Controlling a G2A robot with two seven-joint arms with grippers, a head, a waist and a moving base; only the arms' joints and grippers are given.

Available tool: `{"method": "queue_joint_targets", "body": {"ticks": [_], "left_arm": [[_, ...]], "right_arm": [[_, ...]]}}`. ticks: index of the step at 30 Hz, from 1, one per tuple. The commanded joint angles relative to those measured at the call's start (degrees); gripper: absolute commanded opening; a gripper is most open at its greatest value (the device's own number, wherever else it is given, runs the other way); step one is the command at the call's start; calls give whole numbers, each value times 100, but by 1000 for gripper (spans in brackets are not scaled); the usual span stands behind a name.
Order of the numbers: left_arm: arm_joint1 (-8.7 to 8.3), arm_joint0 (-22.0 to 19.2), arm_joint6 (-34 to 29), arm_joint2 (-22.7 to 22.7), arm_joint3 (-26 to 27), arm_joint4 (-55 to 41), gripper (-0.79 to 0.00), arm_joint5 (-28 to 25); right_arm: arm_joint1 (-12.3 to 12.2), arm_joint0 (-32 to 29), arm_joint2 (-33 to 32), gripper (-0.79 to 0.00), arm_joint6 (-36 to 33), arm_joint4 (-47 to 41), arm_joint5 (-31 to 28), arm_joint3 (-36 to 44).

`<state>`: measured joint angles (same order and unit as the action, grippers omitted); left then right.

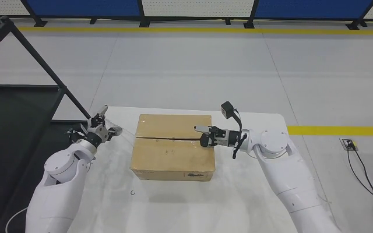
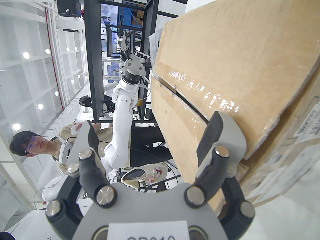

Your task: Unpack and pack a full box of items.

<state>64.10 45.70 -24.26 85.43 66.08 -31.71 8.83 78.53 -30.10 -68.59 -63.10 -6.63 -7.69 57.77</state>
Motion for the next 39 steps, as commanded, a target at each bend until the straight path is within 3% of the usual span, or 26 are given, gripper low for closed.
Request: {"method": "queue_joint_targets", "body": {"ticks": [1,13,19,27,39], "left_arm": [[-3,7,-19,5,-11,19,0,-37],[6,-43,-64,-33,-91,93,0,-322],[20,201,435,-93,68,490,0,-790],[51,564,797,-383,169,1183,0,-936],[143,417,767,-569,-170,1054,0,-939]], "right_arm": [[0,0,0,0,0,0,0,0],[0,0,0,0,0,0,0,0],[0,0,0,0,0,0,0,0],[0,0,0,0,0,0,0,0],[0,0,0,0,0,0,0,0]]}}
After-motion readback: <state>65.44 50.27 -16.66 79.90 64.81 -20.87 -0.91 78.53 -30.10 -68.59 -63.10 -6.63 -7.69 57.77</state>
